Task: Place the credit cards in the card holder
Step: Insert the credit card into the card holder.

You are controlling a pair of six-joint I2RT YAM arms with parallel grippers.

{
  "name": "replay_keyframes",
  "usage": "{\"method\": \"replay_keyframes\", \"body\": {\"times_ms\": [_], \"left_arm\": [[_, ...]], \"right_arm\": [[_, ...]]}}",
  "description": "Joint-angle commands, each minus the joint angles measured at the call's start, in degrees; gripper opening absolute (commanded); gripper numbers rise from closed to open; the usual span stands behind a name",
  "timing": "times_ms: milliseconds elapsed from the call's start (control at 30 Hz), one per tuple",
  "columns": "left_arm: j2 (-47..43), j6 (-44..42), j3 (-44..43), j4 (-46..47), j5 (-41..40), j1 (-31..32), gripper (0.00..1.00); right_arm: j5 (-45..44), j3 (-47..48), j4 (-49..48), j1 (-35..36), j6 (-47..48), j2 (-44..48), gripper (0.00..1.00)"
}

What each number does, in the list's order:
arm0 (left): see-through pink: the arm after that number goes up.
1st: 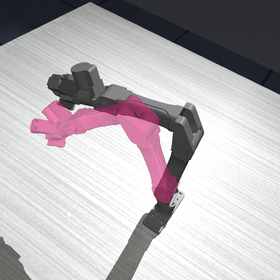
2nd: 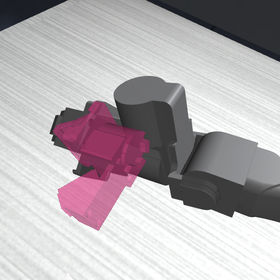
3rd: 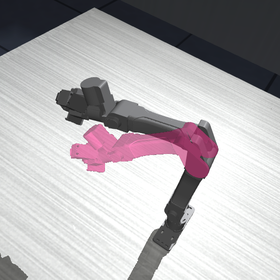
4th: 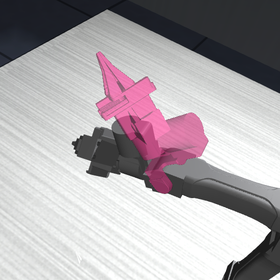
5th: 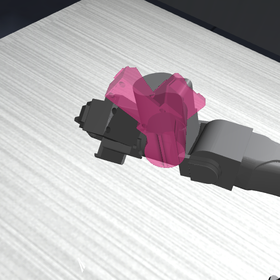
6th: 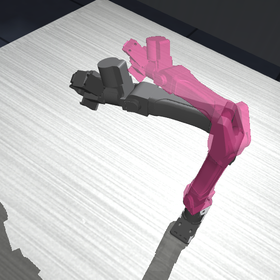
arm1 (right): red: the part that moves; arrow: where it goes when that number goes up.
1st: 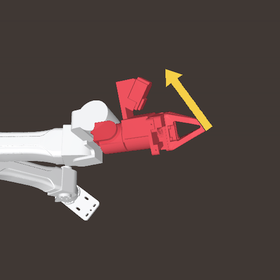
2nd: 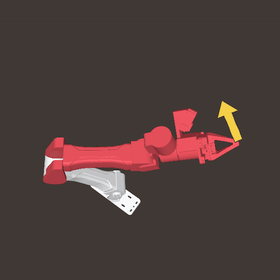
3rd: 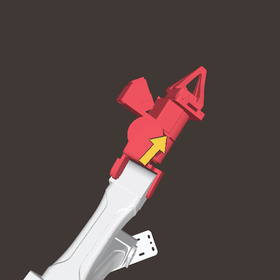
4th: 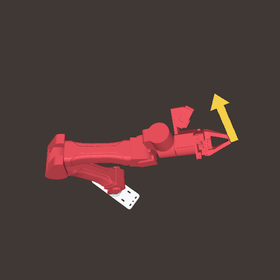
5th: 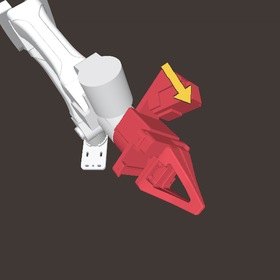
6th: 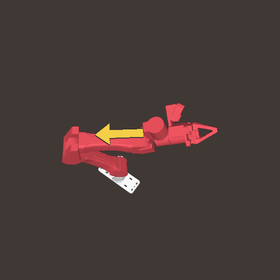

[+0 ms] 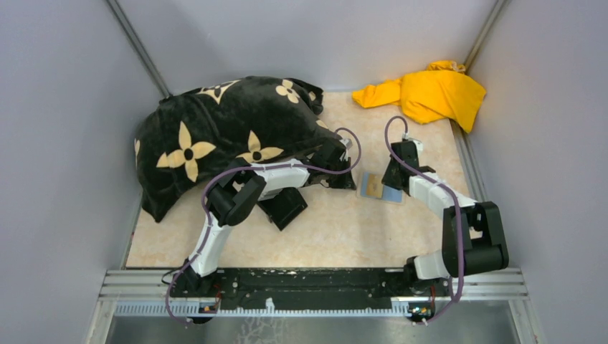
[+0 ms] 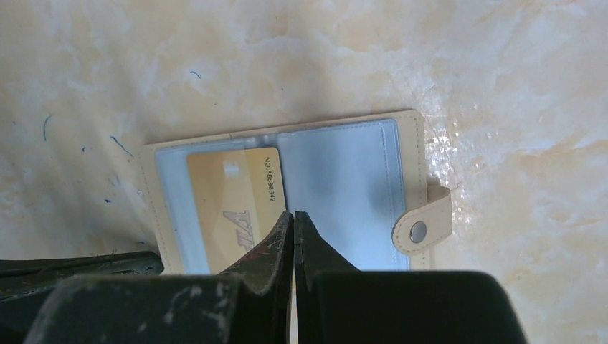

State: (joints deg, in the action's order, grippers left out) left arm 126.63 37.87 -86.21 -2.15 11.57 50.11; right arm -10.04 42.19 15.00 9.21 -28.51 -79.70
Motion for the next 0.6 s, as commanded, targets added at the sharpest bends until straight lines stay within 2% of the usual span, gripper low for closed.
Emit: {"method": "replay_keyframes", "body": {"times_ms": [0,567], "left_arm": [[1.12,-0.87,0.18,-2.59,-0.88,0.05,0.0],[1.99,-0.95,-0.72,-3.09,-0.7,0.0,0.0]], "right_arm": [[-0.21,-0.87,-1.52,-0.47,-0.07,-1.2,0.0],[4.3,-2.79,-5.93,-0.51,-1.41,-5.65,0.0]]}}
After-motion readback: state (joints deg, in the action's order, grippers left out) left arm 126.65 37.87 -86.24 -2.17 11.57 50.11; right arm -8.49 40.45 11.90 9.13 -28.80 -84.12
